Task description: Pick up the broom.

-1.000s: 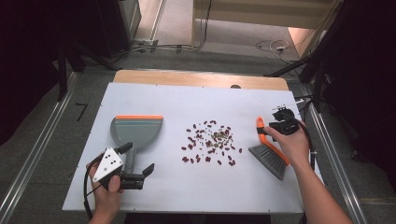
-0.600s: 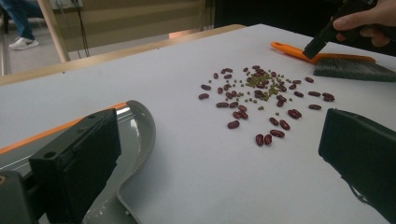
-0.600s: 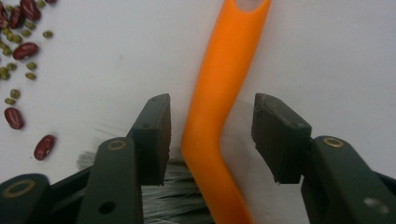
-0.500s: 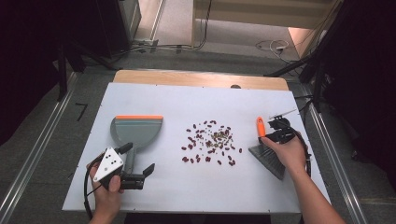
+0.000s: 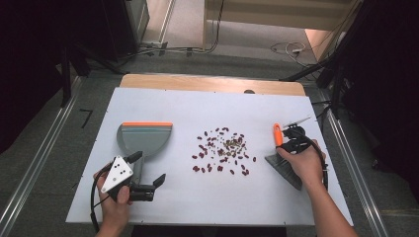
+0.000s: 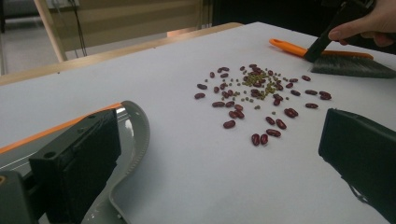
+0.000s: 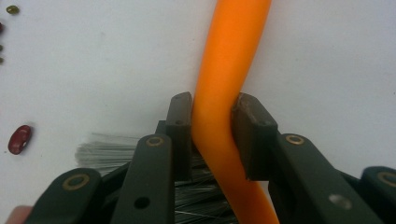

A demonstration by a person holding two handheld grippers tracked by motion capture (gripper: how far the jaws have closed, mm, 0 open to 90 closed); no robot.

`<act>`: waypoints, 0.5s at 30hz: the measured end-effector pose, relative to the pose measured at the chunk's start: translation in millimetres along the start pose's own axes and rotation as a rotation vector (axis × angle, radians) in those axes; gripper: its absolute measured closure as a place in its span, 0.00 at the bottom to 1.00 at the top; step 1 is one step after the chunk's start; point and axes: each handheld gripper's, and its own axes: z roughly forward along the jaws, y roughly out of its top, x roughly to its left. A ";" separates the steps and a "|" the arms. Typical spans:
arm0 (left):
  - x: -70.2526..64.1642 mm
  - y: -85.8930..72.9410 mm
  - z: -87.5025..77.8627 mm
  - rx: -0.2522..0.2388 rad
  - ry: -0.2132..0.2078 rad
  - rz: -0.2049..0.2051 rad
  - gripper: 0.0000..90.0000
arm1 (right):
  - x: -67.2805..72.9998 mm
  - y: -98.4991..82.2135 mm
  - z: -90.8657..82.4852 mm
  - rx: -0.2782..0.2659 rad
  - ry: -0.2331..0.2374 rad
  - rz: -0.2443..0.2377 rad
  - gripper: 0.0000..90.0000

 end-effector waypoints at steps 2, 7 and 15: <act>-1.4 0.5 0.7 0.000 -0.003 0.004 0.00 | -1.0 -2.5 0.1 -0.021 0.008 0.001 0.75; -2.1 0.6 0.5 0.002 -0.003 0.006 0.00 | 3.0 -13.9 -2.7 -0.099 -0.004 -0.022 0.75; -4.5 2.2 1.0 -0.005 -0.005 0.009 0.00 | -3.3 -41.0 -26.1 -0.337 0.056 -0.011 0.76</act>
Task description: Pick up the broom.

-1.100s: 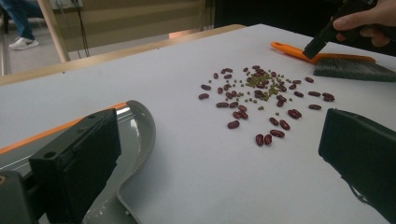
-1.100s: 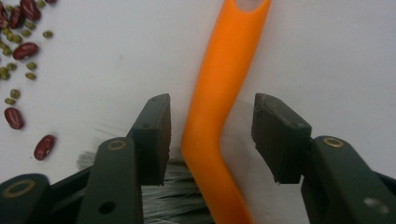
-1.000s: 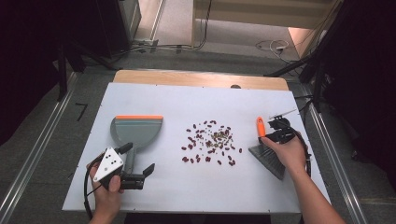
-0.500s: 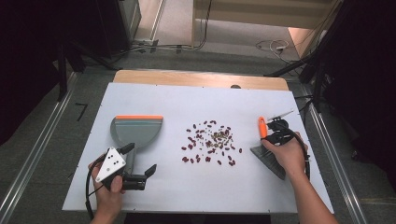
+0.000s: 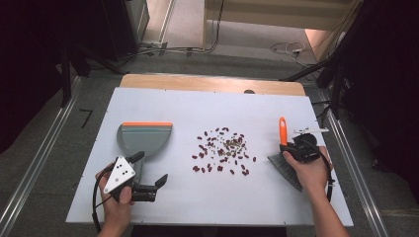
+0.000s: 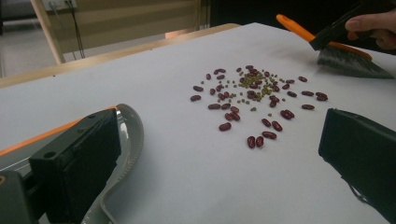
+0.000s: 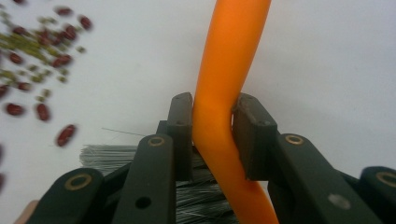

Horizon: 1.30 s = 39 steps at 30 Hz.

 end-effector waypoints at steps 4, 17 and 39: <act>-3.9 2.2 0.7 -0.008 -0.004 0.011 0.00 | -3.5 -11.1 -20.4 -0.137 0.025 0.012 0.76; -17.5 10.9 4.7 -0.035 -0.024 0.049 0.00 | -1.2 -26.0 -65.3 -0.472 0.099 0.061 0.76; -50.4 32.0 21.4 -0.103 -0.142 0.033 0.02 | 80.8 -12.8 -88.8 -0.615 0.256 -0.050 0.76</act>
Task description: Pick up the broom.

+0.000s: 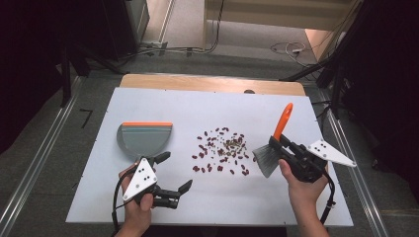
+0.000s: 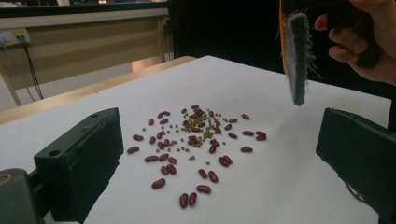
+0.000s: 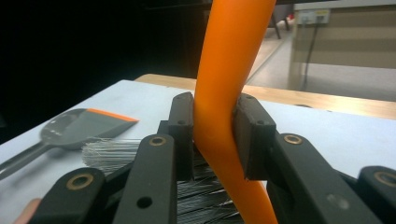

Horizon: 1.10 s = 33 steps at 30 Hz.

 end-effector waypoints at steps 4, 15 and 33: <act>-4.2 2.0 9.7 0.010 -0.013 -0.020 0.04 | 15.4 -0.6 7.3 0.001 0.031 -0.013 0.76; -21.0 15.8 47.1 0.025 -0.086 -0.052 0.08 | 50.9 -2.9 29.5 0.012 0.112 -0.032 0.76; -49.9 12.0 78.5 0.141 -0.133 -0.102 0.44 | 99.9 -6.5 36.8 -0.018 0.170 -0.057 0.76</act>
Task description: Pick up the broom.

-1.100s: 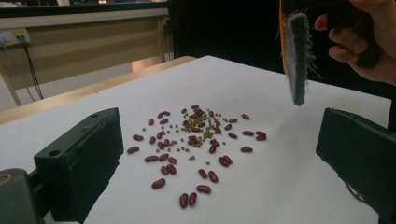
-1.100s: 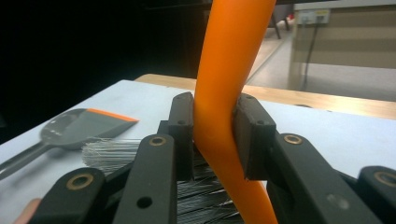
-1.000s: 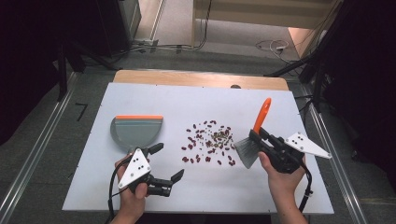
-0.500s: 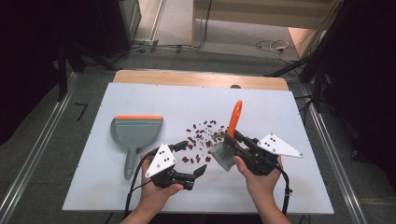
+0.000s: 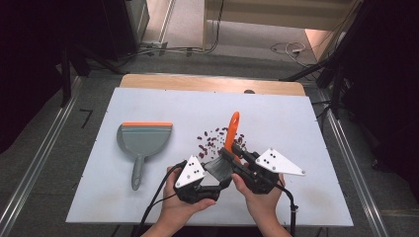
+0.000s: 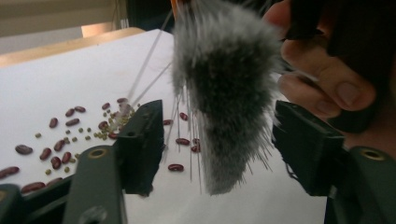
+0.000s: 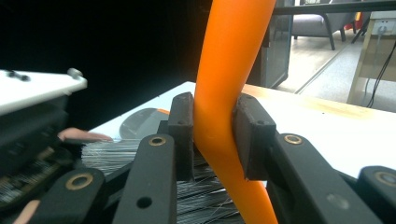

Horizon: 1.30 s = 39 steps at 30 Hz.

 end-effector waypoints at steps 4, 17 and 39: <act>-0.2 -0.9 1.2 0.014 0.022 -0.012 0.60 | 6.7 -0.8 0.0 -0.010 -0.002 0.007 0.76; 4.7 -0.8 -2.8 0.024 0.026 -0.020 0.94 | 9.7 -3.8 3.1 -0.009 0.008 -0.002 0.76; 31.4 12.4 -25.0 0.022 -0.354 0.062 0.95 | -60.2 4.4 -19.0 0.094 0.524 0.057 0.54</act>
